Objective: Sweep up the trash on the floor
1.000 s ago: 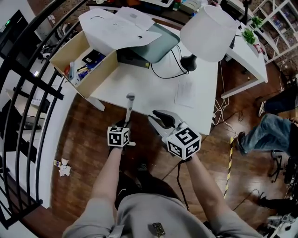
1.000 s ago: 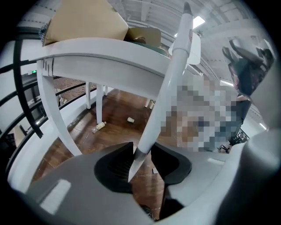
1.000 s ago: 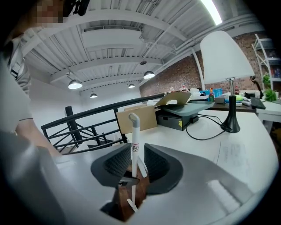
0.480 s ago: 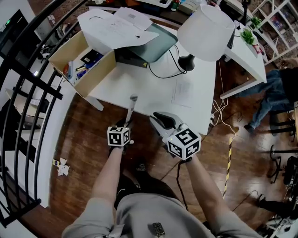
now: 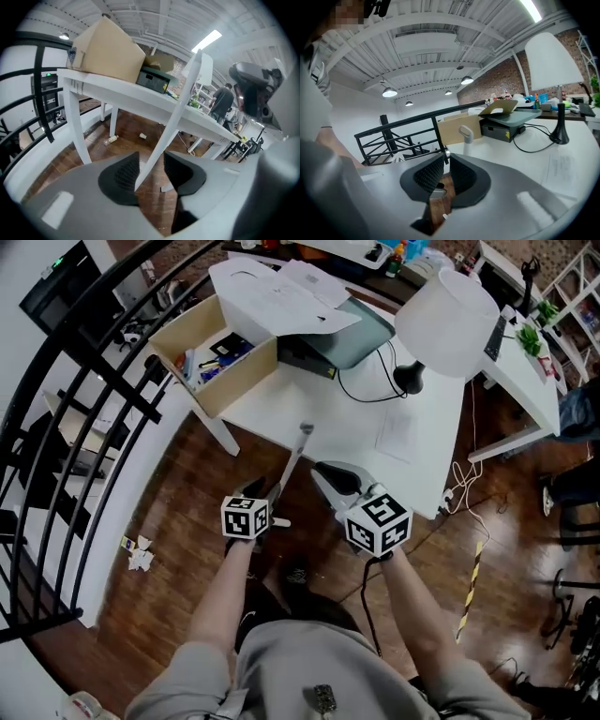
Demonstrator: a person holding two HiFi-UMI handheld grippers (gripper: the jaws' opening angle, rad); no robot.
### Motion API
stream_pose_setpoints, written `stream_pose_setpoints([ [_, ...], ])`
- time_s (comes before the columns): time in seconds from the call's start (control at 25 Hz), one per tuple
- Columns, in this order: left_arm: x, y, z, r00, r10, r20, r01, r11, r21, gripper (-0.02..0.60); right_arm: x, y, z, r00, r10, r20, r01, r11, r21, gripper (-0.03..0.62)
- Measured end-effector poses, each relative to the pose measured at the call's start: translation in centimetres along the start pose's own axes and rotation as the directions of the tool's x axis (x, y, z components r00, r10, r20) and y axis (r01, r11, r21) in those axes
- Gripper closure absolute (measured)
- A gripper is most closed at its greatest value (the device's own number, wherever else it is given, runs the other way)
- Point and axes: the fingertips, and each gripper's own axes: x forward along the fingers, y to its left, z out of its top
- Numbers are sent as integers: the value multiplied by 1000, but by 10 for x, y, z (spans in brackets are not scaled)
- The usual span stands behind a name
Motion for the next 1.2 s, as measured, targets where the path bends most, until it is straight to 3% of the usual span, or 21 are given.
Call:
stream_pose_setpoints([
  [0.12, -53, 5, 7, 997, -10, 76, 9, 1000, 11, 573, 17, 44, 8, 997, 75, 21, -75, 997, -5, 589],
  [0.24, -111, 32, 16, 982, 38, 184, -39, 999, -1, 576, 54, 96, 15, 981, 195, 22, -194, 980, -46, 594],
  [0.32, -158, 51, 24, 954, 92, 286, -83, 996, -43, 577, 79, 135, 18, 959, 283, 4, -282, 955, -91, 594],
  [0.44, -240, 66, 32, 891, 149, 429, -123, 988, -89, 577, 103, 199, 16, 924, 382, -35, -383, 912, -149, 594],
  [0.56, -320, 82, 28, 838, 194, 510, -155, 981, -118, 577, 124, 269, 11, 891, 448, -70, -453, 875, -172, 594],
  [0.8, -458, 121, -17, 778, 292, 556, -215, 956, -200, 577, 146, 423, 10, 804, 586, -102, -594, 779, -201, 594],
  [1.0, -553, 145, -54, 715, 378, 588, -266, 925, -271, 577, 152, 528, 2, 735, 662, -149, -677, 698, -234, 594],
  [1.2, -621, 161, -74, 669, 404, 624, -284, 915, -287, 577, 160, 609, 4, 700, 699, -148, -707, 649, -283, 594],
])
